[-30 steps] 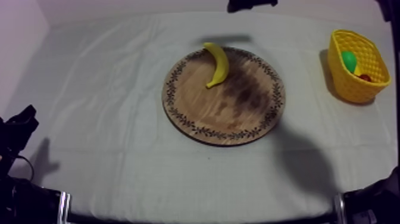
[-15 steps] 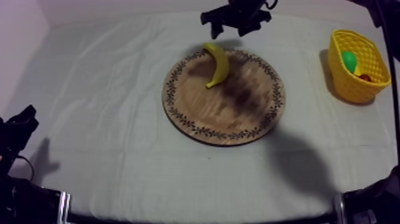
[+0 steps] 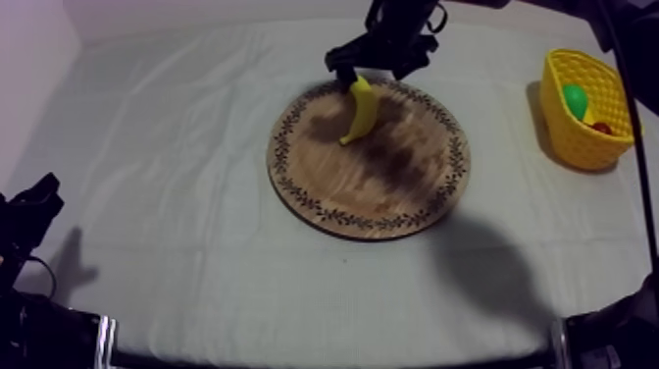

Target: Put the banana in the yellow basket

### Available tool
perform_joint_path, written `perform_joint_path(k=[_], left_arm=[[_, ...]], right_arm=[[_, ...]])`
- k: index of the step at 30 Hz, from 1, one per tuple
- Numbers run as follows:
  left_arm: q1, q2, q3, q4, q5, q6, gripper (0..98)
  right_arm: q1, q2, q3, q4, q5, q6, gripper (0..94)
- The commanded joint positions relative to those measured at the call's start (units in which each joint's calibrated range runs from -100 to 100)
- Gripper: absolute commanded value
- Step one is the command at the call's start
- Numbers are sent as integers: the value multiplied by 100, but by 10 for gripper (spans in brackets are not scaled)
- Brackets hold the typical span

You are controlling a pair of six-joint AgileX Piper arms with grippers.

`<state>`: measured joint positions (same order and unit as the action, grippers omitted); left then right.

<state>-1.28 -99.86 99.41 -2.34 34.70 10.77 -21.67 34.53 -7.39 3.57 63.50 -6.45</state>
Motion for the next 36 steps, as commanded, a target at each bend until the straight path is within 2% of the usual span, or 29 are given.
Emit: perform_joint_path(k=[1, 11, 20, 28, 33, 36], left_arm=[[1, 3, 4, 2, -1, 0, 1], [1, 3, 4, 2, -1, 0, 1], [1, 3, 4, 2, -1, 0, 1], [1, 3, 4, 2, -1, 0, 1], [1, 3, 4, 2, -1, 0, 1], [1, 3, 4, 2, -1, 0, 1]], right_arm=[[-14, 116, 30, 46, -97, -35, 868], [115, 883, -767, -12, 10, -15, 860], [102, 1364, -1110, 86, -32, -2, 823], [80, 1628, -1340, 132, -119, 93, 624], [60, 1758, -1601, 77, 40, 406, 391], [56, 1818, -1716, 44, 156, 466, 313]])
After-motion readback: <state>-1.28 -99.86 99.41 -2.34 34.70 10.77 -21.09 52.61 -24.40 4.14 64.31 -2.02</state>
